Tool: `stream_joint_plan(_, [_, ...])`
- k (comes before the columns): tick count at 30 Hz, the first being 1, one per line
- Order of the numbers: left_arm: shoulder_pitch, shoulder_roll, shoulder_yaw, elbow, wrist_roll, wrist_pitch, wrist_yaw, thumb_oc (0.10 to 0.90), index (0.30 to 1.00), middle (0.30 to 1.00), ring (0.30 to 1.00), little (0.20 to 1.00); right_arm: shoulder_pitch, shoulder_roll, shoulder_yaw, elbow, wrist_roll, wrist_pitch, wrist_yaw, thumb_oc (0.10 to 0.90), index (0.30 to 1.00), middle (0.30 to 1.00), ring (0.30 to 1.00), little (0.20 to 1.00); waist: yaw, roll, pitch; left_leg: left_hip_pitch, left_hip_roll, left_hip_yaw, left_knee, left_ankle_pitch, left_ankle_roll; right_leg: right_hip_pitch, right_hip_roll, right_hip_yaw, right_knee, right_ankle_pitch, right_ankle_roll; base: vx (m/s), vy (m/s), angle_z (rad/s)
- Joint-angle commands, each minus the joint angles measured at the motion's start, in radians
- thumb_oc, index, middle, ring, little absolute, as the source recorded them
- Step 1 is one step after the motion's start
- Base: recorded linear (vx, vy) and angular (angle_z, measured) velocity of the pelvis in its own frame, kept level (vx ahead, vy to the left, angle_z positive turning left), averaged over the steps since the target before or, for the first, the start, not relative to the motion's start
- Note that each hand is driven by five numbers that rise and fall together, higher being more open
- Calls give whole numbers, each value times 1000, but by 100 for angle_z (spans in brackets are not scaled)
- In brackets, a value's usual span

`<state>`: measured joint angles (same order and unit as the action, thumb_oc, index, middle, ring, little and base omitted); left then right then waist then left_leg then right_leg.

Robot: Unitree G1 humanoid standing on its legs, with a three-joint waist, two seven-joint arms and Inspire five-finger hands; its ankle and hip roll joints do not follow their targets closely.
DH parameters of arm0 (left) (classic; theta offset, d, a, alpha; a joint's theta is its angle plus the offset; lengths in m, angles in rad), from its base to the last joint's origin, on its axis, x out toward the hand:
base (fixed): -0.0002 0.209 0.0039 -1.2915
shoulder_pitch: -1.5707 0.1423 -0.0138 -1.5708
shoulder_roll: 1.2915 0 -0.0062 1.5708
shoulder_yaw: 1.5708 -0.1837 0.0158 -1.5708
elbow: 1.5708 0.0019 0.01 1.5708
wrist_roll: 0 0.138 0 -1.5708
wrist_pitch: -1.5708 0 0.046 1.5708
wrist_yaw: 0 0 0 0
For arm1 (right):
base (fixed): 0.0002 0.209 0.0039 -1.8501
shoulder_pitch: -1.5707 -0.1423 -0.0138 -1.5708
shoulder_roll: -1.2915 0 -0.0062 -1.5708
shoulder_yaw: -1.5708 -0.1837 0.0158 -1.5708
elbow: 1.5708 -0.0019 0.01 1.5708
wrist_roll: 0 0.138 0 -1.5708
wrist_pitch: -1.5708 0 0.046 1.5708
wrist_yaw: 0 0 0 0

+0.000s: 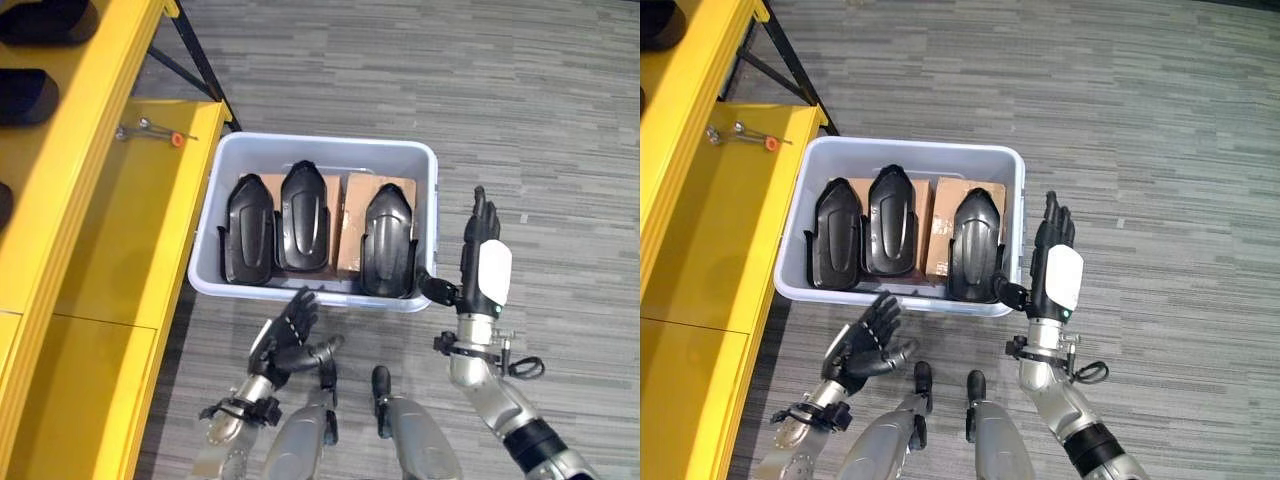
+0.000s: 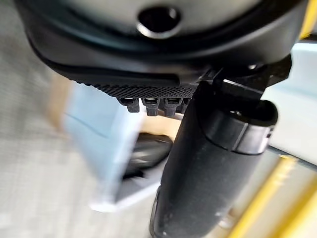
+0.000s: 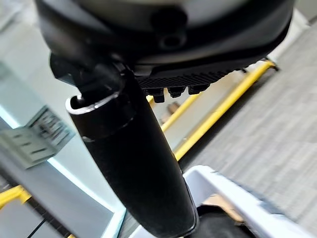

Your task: Move parts from the plastic box to the shelf.

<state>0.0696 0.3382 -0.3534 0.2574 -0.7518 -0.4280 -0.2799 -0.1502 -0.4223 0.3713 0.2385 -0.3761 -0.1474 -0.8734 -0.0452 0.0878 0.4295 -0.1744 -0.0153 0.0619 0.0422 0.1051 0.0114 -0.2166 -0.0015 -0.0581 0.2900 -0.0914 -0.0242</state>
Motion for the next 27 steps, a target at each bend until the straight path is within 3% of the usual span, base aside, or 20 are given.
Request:
stream_joint_plan(1, [-18,-17,-23,-61,30,-35,-41,900,1000,1000,1000,1000,-31,-10,16,-97,15,-61,-2,900,1000,1000,1000,1000,-9,-45,-84,29,-51,6,164,-185,33,51,-5,49,-113,71,52,51,38,-12])
stream_joint_plan(3, [-12,-18,-29,-72,17,-71,-33,900,1000,1000,1000,1000,8,-18,25,-99,39,-176,26,900,1000,1000,1000,1000,-29,-47,-100,66,23,-18,85,-130,0,61,-10,69,-111,60,56,114,147,-20])
stream_joint_plan(5, [-11,-13,-22,-81,-9,-84,-19,900,1000,1000,1000,1000,23,-33,30,-118,80,-193,54,900,1000,1000,1000,1000,-35,-46,-103,73,77,-53,22,-71,-29,61,-15,91,-107,53,60,135,302,-24])
stream_joint_plan(6, [-20,-7,0,-91,-20,-84,-21,900,1000,1000,1000,1000,25,-41,41,-103,154,-242,85,900,1000,1000,1000,1000,-36,-50,-95,50,163,-102,-11,13,-69,79,-31,124,-110,41,57,146,419,-32])
stream_joint_plan(7, [-20,-3,6,-91,-16,-90,-20,900,1000,1000,1000,1000,24,-41,45,-95,167,-258,86,900,1000,1000,1000,1000,-34,-49,-90,39,174,-124,-6,24,-73,81,-33,134,-105,35,57,124,412,-47])
stream_joint_plan(9, [-29,1,13,-92,-31,-89,-10,900,1000,1000,1000,1000,17,-44,46,-80,165,-279,89,900,1000,1000,1000,1000,-35,-42,-83,43,171,-133,-1,5,-70,79,-43,146,-102,33,60,67,284,-56])
stream_joint_plan(11, [-53,-6,13,-72,-64,-75,-6,900,1000,1000,1000,1000,0,-51,54,-73,130,-288,82,900,1000,1000,1000,1000,-45,-16,-76,70,165,-104,-16,-22,-74,70,-71,139,-106,39,71,87,478,-83])
stream_joint_plan(16, [-72,-13,-25,-41,-69,-92,-26,900,1000,1000,1000,1000,-30,-46,60,-61,77,-253,47,900,1000,1000,1000,1000,-50,10,-72,92,131,-39,-25,-55,-67,62,-126,111,-136,70,105,46,293,-7])
stream_joint_plan(20, [-66,-12,-43,-45,-98,-95,-11,900,1000,1000,1000,1000,-43,-37,52,-66,73,-217,13,900,1000,1000,1000,1000,-35,6,-66,96,86,-33,-27,-86,-43,66,-168,101,-168,105,135,56,222,18])
stream_joint_plan(27, [-70,-4,-41,-69,-70,-106,17,900,1000,1000,1000,1000,-81,-20,12,-74,67,-201,32,900,1000,1000,1000,1000,4,-12,-40,43,56,-54,-4,-98,-19,36,-183,76,-163,116,137,-26,46,22])
